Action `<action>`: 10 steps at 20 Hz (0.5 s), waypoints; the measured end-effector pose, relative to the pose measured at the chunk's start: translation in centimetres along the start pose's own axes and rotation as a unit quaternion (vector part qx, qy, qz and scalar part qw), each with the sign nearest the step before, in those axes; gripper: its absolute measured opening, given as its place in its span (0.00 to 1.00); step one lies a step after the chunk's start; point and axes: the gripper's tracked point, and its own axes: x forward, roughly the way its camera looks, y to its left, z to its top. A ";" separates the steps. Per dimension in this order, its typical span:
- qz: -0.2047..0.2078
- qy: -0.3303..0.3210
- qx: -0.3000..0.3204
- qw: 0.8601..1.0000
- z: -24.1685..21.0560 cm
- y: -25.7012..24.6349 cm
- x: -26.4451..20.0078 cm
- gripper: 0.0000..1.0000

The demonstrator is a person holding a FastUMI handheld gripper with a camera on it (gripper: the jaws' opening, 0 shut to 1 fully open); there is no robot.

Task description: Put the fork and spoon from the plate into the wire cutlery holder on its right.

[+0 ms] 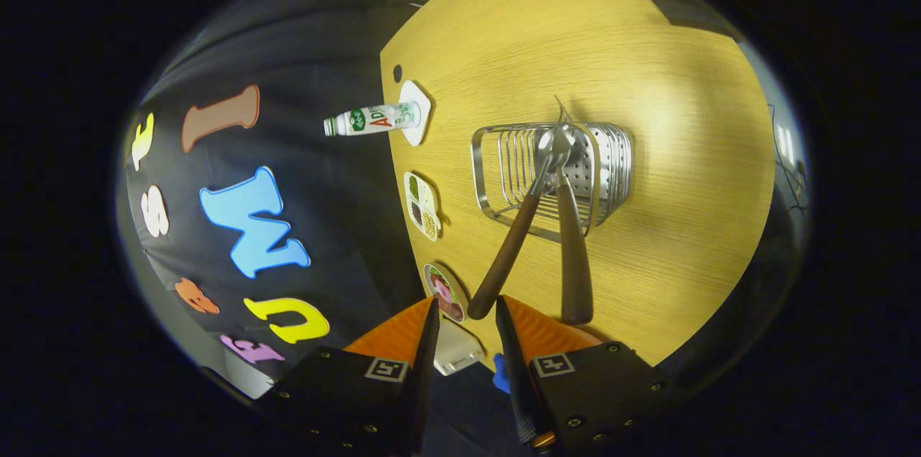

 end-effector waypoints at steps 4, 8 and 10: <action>-0.013 0.017 -0.091 0.996 -2.0 1.8 0.5 0.48; -0.011 0.014 -0.206 0.978 -3.5 4.1 0.5 0.48; -0.010 -0.006 -0.281 0.960 -3.5 5.3 0.4 0.48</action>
